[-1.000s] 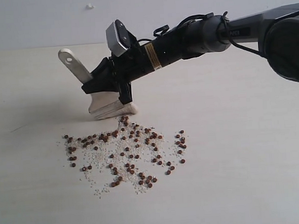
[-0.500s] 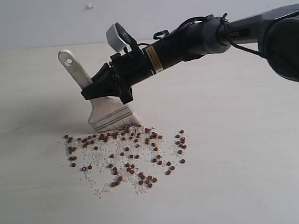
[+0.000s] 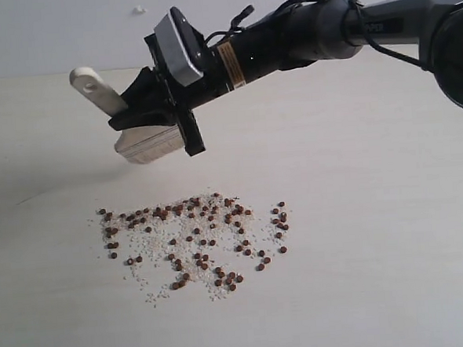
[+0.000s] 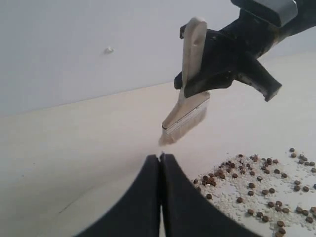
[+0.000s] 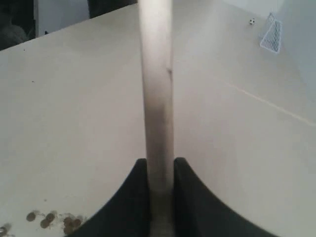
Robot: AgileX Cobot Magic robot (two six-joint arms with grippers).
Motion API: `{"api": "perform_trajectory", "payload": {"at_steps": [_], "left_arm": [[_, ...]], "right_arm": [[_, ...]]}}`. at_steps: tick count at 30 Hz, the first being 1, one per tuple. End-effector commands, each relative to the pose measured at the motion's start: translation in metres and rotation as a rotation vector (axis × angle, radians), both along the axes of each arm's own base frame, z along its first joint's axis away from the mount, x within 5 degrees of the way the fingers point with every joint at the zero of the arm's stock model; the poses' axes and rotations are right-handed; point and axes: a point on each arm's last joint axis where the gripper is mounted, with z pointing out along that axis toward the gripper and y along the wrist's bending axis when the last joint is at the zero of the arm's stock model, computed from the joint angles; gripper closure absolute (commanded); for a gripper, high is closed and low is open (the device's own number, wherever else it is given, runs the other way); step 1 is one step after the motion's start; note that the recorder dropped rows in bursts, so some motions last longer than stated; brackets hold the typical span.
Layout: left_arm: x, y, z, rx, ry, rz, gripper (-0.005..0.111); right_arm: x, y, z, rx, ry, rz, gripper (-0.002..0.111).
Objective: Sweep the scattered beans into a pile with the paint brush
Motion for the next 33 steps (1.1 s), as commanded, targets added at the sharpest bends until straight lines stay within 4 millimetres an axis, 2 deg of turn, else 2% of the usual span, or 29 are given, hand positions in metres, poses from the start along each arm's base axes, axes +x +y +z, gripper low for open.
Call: {"api": "perform_trajectory", "payload": {"at_steps": [1, 3, 7, 12, 15, 25, 33], "left_arm": [[0.000, 0.000, 0.001, -0.004, -0.006, 0.002, 0.107], [0.000, 0.000, 0.001, -0.004, -0.006, 0.002, 0.107], [0.000, 0.000, 0.001, -0.004, -0.006, 0.002, 0.107], [0.000, 0.000, 0.001, -0.004, -0.006, 0.002, 0.107], [0.000, 0.000, 0.001, -0.004, -0.006, 0.002, 0.107], [0.000, 0.000, 0.001, -0.004, -0.006, 0.002, 0.107], [0.000, 0.000, 0.001, -0.004, -0.006, 0.002, 0.107]], "right_arm": [[-0.018, 0.026, -0.006, 0.034, -0.084, 0.090, 0.108], [-0.028, 0.042, -0.011, 0.039, -0.106, 0.135, 0.108], [-0.034, 0.064, -0.025, 0.048, -0.119, 0.179, 0.108], [-0.028, 0.073, -0.039, 0.040, -0.079, 0.173, 0.108], [-0.028, 0.071, -0.046, -0.029, -0.035, 0.183, 0.108], [-0.029, 0.072, -0.043, -0.110, 0.244, 0.096, 0.108], [-0.021, 0.063, -0.029, -0.174, 0.518, -0.020, 0.108]]}}
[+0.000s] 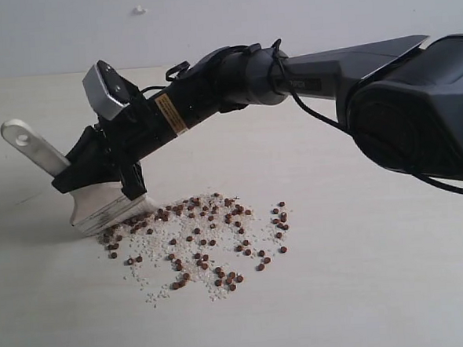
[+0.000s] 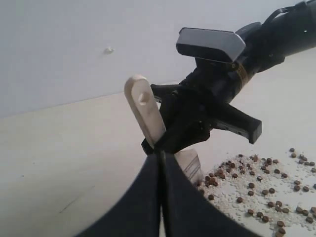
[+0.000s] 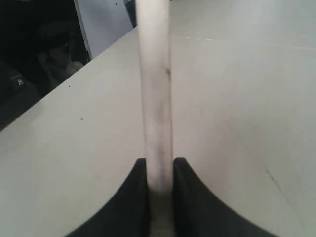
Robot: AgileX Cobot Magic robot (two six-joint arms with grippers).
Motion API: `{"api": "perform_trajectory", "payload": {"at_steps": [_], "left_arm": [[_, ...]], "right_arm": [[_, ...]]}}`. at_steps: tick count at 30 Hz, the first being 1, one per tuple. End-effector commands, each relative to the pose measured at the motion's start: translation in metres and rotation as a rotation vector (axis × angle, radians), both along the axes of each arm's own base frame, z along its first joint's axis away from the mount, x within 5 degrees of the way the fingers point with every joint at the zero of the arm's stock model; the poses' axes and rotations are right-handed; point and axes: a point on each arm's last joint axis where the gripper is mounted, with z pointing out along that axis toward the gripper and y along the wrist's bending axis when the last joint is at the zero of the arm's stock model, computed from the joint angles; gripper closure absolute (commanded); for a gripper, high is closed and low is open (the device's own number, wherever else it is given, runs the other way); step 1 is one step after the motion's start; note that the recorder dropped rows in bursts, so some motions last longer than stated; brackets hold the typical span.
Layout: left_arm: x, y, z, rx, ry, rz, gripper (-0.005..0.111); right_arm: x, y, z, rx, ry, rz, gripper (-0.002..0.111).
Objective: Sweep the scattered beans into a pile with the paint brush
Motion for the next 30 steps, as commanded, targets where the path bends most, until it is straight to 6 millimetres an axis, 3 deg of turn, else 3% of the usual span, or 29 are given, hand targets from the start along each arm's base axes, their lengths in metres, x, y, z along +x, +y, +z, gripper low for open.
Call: {"api": "perform_trajectory", "payload": {"at_steps": [1, 9, 15, 24, 30], "left_arm": [[0.000, 0.000, 0.001, -0.004, -0.006, 0.002, 0.107], [0.000, 0.000, 0.001, -0.004, -0.006, 0.002, 0.107], [0.000, 0.000, 0.001, -0.004, -0.006, 0.002, 0.107], [0.000, 0.000, 0.001, -0.004, -0.006, 0.002, 0.107], [0.000, 0.000, 0.001, -0.004, -0.006, 0.002, 0.107]], "right_arm": [[0.008, -0.008, 0.017, -0.044, 0.113, -0.064, 0.108], [0.012, -0.017, 0.057, 0.008, 0.034, -0.077, 0.108], [0.006, -0.020, 0.101, 0.049, 0.040, -0.100, 0.108], [0.018, -0.033, 0.176, 0.069, 0.100, -0.492, 0.108], [0.029, -0.039, 0.195, 0.114, 0.149, -0.714, 0.108]]}}
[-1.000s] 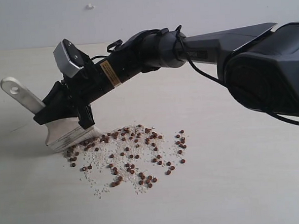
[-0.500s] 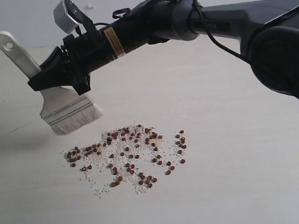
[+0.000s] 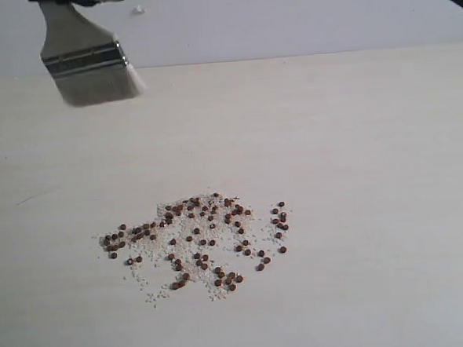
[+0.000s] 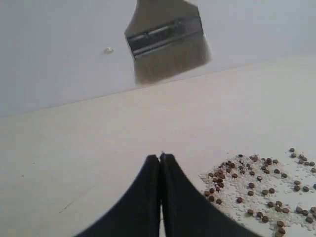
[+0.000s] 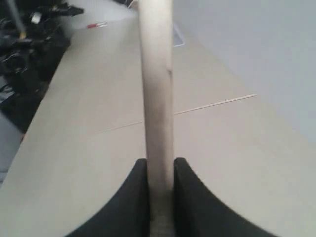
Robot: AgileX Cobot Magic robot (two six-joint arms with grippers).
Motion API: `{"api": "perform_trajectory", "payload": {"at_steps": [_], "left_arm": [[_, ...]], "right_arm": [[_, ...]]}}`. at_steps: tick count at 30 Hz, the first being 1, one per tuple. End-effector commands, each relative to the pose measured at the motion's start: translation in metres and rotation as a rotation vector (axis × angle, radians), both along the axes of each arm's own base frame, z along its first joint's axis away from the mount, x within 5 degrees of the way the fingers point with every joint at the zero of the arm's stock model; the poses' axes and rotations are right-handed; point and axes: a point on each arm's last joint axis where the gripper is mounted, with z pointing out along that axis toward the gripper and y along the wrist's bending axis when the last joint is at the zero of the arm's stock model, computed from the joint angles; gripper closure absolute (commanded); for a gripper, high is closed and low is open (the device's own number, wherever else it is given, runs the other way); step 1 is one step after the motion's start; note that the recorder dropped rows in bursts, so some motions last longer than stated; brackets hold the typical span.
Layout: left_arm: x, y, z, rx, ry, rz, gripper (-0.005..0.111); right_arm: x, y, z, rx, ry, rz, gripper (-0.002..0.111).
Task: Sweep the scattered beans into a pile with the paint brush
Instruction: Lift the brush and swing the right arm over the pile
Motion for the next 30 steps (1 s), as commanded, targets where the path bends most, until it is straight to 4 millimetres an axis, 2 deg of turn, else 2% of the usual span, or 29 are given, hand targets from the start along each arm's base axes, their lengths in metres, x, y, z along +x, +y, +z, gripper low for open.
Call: {"api": "perform_trajectory", "payload": {"at_steps": [1, 4, 9, 13, 15, 17, 18, 22, 27, 29, 30], "left_arm": [[0.000, 0.000, 0.001, -0.004, -0.006, 0.002, 0.107], [0.000, 0.000, 0.001, -0.004, -0.006, 0.002, 0.107], [0.000, 0.000, 0.001, -0.004, -0.006, 0.002, 0.107], [0.000, 0.000, 0.001, -0.004, -0.006, 0.002, 0.107], [0.000, 0.000, 0.001, -0.004, -0.006, 0.002, 0.107], [0.000, 0.000, 0.001, -0.004, -0.006, 0.002, 0.107], [0.000, 0.000, 0.001, -0.004, -0.006, 0.002, 0.107], [0.000, 0.000, 0.001, -0.004, -0.006, 0.002, 0.107], [0.000, 0.000, 0.001, -0.004, -0.006, 0.002, 0.107], [0.000, 0.000, 0.001, -0.004, -0.006, 0.002, 0.107], [0.000, 0.000, 0.001, -0.004, -0.006, 0.002, 0.107]], "right_arm": [[0.012, -0.006, 0.010, 0.040, 0.042, -0.203, 0.108], [0.014, -0.002, 0.002, 0.015, 0.004, -0.322, 0.108], [0.005, 0.012, -0.031, -0.131, -0.146, -0.562, 0.108], [-0.015, 0.018, -0.053, -0.335, -0.360, -0.783, 0.108], [-0.030, 0.020, -0.060, -0.465, -0.396, -0.912, 0.108], [-0.045, 0.023, -0.066, -0.551, -0.343, -0.979, 0.108], [-0.049, 0.025, -0.068, -0.552, -0.304, -0.999, 0.108], [-0.066, 0.037, -0.076, -0.373, -0.024, -1.051, 0.108], [-0.088, 0.058, -0.085, -0.164, 0.142, -0.999, 0.108], [-0.097, 0.064, -0.087, -0.057, 0.173, -1.001, 0.108], [-0.101, 0.065, -0.089, -0.062, 0.151, -1.002, 0.108]]}}
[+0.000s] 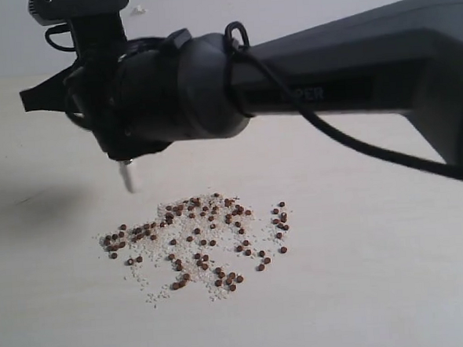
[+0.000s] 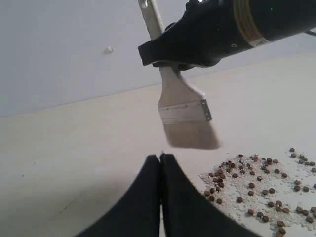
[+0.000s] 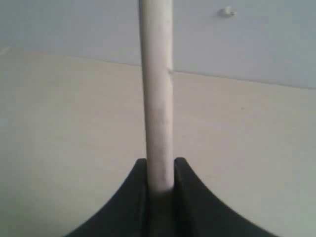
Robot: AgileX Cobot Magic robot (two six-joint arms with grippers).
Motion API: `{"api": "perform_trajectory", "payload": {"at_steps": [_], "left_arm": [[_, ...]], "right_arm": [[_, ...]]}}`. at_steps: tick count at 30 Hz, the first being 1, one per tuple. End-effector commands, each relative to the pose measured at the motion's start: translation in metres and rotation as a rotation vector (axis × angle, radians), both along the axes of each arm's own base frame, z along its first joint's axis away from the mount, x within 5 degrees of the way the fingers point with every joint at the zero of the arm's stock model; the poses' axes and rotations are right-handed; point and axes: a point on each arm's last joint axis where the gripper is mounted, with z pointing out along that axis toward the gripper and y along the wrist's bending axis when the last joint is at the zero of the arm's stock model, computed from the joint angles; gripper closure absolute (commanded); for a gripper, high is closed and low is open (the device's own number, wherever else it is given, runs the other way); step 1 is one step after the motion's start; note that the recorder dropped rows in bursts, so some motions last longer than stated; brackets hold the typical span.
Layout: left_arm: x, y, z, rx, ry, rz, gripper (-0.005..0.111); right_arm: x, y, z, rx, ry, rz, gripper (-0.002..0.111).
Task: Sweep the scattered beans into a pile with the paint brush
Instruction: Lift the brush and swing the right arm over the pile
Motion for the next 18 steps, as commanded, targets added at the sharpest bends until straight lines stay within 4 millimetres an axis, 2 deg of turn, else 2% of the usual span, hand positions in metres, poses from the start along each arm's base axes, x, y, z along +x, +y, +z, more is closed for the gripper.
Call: {"api": "perform_trajectory", "payload": {"at_steps": [1, 5, 10, 13, 18], "left_arm": [[0.000, 0.000, 0.001, -0.004, -0.006, 0.002, 0.107], [0.000, 0.000, 0.001, -0.004, -0.006, 0.002, 0.107], [0.000, 0.000, 0.001, -0.004, -0.006, 0.002, 0.107], [0.000, 0.000, 0.001, -0.004, -0.006, 0.002, 0.107], [0.000, 0.000, 0.001, -0.004, -0.006, 0.002, 0.107]], "right_arm": [[-0.022, 0.009, 0.005, 0.140, -0.053, -0.047, 0.108], [-0.045, 0.011, 0.004, 0.071, -0.171, -0.170, 0.108], [-0.079, 0.028, 0.007, 0.067, -0.210, -0.125, 0.108], [-0.088, 0.031, 0.002, 0.059, -0.200, -0.144, 0.108], [-0.088, 0.031, -0.015, 0.050, -0.129, -0.174, 0.108]]}}
